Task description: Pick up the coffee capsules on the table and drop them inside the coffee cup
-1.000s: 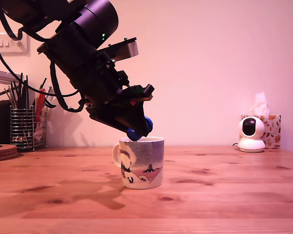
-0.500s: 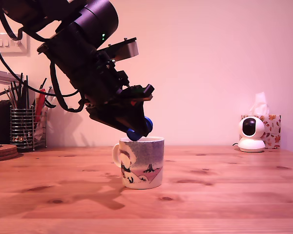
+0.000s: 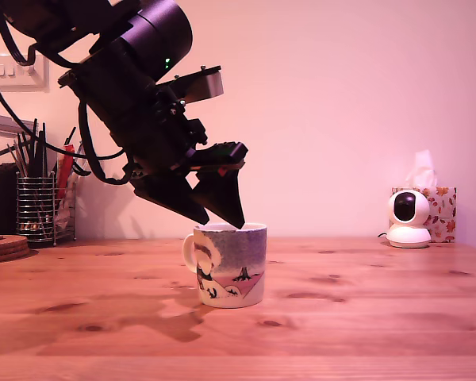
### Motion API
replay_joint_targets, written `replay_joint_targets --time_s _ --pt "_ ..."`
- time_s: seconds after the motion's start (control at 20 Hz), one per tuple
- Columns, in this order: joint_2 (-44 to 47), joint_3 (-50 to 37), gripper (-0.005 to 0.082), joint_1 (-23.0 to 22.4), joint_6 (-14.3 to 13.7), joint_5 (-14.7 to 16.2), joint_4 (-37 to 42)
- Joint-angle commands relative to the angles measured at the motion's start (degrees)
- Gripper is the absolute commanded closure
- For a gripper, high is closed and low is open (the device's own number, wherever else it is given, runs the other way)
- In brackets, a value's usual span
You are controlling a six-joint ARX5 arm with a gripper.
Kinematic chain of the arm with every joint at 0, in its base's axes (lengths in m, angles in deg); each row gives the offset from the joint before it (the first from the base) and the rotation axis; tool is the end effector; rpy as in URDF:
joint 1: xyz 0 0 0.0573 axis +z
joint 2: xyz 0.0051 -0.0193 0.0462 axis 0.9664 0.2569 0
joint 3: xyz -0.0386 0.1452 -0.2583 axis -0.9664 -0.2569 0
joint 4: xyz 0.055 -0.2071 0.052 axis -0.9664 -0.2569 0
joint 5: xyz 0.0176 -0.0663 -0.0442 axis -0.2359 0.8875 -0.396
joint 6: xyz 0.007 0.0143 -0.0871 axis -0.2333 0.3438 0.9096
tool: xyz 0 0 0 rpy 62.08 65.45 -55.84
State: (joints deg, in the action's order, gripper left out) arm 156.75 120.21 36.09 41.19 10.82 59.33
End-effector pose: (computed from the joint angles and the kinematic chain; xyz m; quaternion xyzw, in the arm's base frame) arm 0.2792 -0.2314 0.2148 0.1402 0.3458 -0.3420 0.8624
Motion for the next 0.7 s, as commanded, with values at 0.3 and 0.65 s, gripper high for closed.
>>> replay_joint_targets --time_s 0.3,0.65 --pt "-2.75 -0.90 0.0626 -0.31 -0.20 -0.48 -4.35" --pt "-6.62 -0.90 0.0777 -0.42 0.22 -0.42 -3.93"
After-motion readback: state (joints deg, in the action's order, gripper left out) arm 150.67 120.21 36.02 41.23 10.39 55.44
